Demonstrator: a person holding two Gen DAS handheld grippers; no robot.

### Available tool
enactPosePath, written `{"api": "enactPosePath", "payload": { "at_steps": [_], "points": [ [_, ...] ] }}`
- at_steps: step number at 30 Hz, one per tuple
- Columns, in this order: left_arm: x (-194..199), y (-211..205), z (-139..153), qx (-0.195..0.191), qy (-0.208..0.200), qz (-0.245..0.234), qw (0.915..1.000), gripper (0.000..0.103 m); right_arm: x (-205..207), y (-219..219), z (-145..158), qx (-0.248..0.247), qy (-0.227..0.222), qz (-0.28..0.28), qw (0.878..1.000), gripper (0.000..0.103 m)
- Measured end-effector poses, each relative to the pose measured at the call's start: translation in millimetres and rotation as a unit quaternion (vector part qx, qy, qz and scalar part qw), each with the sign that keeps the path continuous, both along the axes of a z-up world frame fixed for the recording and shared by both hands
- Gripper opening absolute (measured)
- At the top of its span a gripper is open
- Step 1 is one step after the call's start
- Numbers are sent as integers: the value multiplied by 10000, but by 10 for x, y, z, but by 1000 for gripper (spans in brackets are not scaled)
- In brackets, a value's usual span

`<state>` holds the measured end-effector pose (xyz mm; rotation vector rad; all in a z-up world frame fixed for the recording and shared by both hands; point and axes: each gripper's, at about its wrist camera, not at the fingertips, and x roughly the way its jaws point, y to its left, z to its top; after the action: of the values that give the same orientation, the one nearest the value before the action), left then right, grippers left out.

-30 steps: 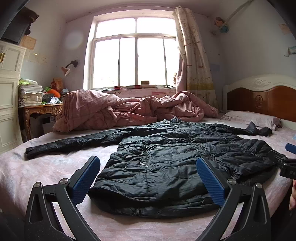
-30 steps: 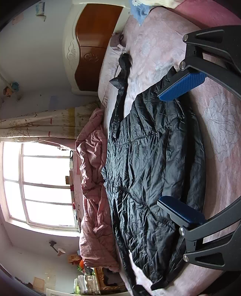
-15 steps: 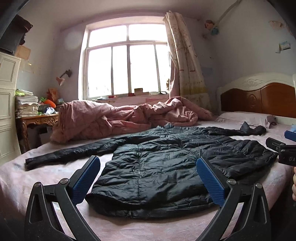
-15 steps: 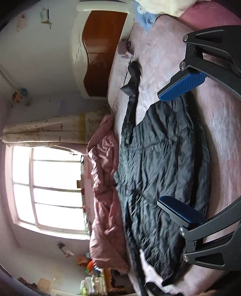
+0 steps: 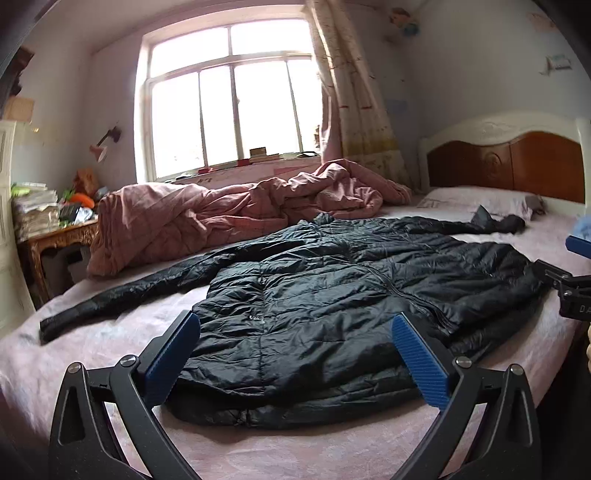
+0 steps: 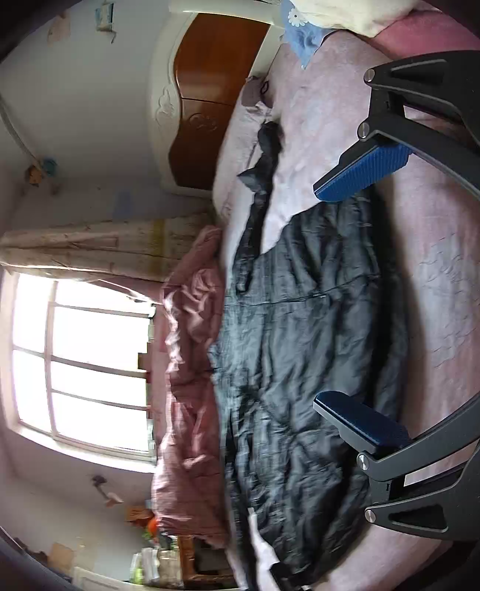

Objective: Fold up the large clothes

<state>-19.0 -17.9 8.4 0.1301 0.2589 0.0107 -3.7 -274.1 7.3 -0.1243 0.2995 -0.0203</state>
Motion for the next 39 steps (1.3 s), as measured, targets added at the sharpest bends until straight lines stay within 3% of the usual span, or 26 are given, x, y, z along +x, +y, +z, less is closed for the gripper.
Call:
{"api": "enactPosePath", "payload": {
  "at_steps": [5,8,12,17,22,26,29,33,35,36,37,38,39],
  "points": [
    [-2,-58,-35,181,10,-31,9998,103,18,5,-58,-59,66,-18,10000,103],
    [94,-35,-63,309,351,-37,9989,103,79,-3,-74,-166,170,34,9997,103],
    [125,19,-75,513,351,7,9981,103,199,7,-90,-374,393,311,9980,103],
    [165,-94,-156,1333,338,350,9899,103,311,107,-215,-462,725,644,9942,103],
    [201,-211,-272,1616,1016,-459,9805,103,153,368,-283,-877,1017,2009,9704,103],
    [325,-284,-435,2072,1393,-481,9671,103,212,581,-470,-2029,1064,1663,9591,103],
    [481,-179,-376,1832,1538,-296,9705,103,347,531,-430,-1818,1258,1567,9626,103],
    [718,63,-402,1888,1730,239,9664,103,555,394,-353,-1949,1129,720,9716,103],
    [787,233,-395,1501,1957,154,9690,103,647,292,-344,-1923,1141,462,9736,94],
    [806,305,-390,1331,2030,101,9700,100,679,242,-335,-1896,1116,379,9748,76],
    [826,371,-387,1191,2082,78,9708,89,697,194,-337,-1849,1123,311,9758,56],
    [848,426,-386,1099,2120,97,9710,80,723,144,-348,-1766,1176,243,9769,45],
    [846,458,-375,1023,2148,89,9712,56,756,76,-353,-1618,1235,174,9789,25]
  ]
}}
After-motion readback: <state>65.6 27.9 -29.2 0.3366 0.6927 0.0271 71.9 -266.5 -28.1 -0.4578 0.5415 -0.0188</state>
